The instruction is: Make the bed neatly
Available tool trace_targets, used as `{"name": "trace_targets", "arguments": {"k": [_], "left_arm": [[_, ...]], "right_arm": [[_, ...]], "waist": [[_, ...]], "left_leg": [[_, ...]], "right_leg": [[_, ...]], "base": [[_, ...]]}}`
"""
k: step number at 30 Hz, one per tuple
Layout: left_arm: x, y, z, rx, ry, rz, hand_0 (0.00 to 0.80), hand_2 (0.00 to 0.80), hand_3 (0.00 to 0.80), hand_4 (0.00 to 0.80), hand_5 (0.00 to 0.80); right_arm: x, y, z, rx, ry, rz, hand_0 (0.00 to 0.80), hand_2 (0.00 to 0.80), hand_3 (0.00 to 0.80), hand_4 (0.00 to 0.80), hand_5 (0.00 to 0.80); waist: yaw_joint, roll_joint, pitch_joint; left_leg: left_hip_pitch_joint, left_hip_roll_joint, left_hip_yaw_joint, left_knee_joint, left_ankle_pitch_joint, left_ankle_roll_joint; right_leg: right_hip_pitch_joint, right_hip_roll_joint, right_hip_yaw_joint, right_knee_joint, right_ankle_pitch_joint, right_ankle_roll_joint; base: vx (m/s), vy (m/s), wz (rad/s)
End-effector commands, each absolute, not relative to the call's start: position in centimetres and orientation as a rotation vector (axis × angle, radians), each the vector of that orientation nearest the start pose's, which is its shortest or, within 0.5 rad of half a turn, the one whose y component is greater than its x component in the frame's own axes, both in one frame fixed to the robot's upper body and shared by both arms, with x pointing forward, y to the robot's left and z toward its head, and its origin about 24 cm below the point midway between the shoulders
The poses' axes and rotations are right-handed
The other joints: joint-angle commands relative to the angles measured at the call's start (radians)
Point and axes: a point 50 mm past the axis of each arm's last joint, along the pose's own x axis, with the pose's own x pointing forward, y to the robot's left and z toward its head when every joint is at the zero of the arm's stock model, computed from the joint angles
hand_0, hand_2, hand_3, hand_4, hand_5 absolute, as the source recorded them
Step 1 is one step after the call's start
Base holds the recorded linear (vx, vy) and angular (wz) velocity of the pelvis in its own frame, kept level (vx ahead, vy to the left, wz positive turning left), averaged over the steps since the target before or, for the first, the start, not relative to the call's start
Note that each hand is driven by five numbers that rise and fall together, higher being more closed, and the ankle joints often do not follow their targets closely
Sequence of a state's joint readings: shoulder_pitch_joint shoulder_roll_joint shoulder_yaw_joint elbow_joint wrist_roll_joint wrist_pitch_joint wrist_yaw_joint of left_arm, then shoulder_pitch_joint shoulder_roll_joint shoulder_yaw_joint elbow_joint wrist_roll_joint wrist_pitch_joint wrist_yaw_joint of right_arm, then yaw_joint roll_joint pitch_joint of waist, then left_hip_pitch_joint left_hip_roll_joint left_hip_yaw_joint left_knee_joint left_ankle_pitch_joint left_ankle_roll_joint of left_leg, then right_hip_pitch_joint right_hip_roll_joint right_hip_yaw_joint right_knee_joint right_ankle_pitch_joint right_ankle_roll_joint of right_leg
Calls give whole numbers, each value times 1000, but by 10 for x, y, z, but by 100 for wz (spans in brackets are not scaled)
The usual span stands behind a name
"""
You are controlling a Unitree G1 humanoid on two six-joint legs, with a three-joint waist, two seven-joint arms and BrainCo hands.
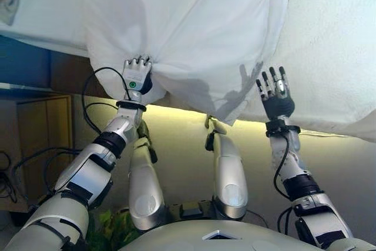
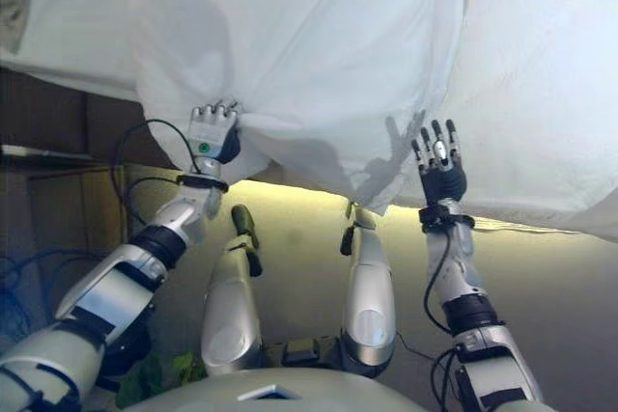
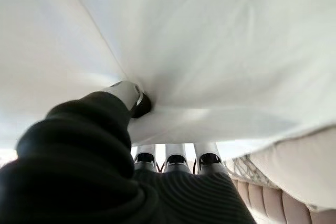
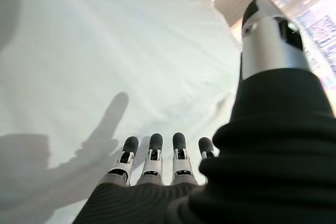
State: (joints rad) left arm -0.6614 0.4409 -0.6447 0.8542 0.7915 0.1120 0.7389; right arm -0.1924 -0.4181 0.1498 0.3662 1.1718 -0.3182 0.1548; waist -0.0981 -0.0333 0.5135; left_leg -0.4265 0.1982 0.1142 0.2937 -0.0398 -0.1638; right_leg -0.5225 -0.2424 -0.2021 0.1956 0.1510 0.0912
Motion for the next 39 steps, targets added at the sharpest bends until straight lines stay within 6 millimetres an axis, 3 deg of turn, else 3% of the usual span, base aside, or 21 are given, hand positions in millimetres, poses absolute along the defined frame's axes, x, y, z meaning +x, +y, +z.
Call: {"name": "trace_targets", "arguments": {"k": [1, 2, 15, 22, 23, 31, 39], "left_arm": [[324, 238, 29, 1649, -138, 261, 800, 800, 800, 800, 800], [324, 241, 30, 1655, -133, 265, 800, 800, 800, 800, 800], [315, 279, 31, 1740, -62, 248, 800, 800, 800, 800, 800], [310, 277, 24, 1703, -68, 242, 800, 800, 800, 800, 800], [310, 276, 23, 1694, -73, 248, 0, 0, 0, 0, 0], [305, 261, 13, 1514, -86, 245, 0, 0, 0, 0, 0], [279, 228, -15, 969, -22, 175, 0, 0, 0, 0, 0]], "right_arm": [[274, -263, 57, 659, -214, -60, 0, 0, 0, 0, 0], [274, -265, 57, 656, -215, -60, 0, 0, 0, 0, 0], [279, -282, 65, 594, -213, -64, 0, 0, 0, 0, 0], [276, -272, 55, 627, -203, -53, 0, 0, 0, 0, 0], [276, -270, 54, 631, -203, -52, 0, 0, 0, 0, 0], [273, -258, 45, 688, -200, -58, 0, 0, 0, 0, 0], [257, -248, 25, 729, -156, -109, 0, 0, 0, 0, 0]], "waist": [[5, 37, -49], [5, 37, -50], [5, 65, -77], [20, 45, -81], [22, 42, -81], [40, 11, -97], [81, 20, -152]], "left_leg": [[-82, 43, -19, -30, 128, 1], [-86, 40, -15, -38, 152, 9], [-27, 30, 6, -98, 160, 5], [-25, 35, -7, -88, 152, 6], [-24, 37, -9, -87, 151, 6], [-6, 46, -24, -81, 138, 8], [70, 34, -43, -91, 116, 14]], "right_leg": [[32, -122, 2, 113, -105, 156], [29, -126, -5, 102, -81, 147], [72, -139, -13, 68, -84, 148], [92, -129, -27, 66, -86, 146], [96, -128, -28, 65, -87, 146], [138, -112, -40, 46, -86, 144], [249, -111, -63, -1, -86, 136]], "base": [[-49, 79, 0], [-62, 70, 2], [-3, 72, 0], [3, -39, 6], [9, -72, 1], [20, -85, 5], [81, -55, 5]]}}
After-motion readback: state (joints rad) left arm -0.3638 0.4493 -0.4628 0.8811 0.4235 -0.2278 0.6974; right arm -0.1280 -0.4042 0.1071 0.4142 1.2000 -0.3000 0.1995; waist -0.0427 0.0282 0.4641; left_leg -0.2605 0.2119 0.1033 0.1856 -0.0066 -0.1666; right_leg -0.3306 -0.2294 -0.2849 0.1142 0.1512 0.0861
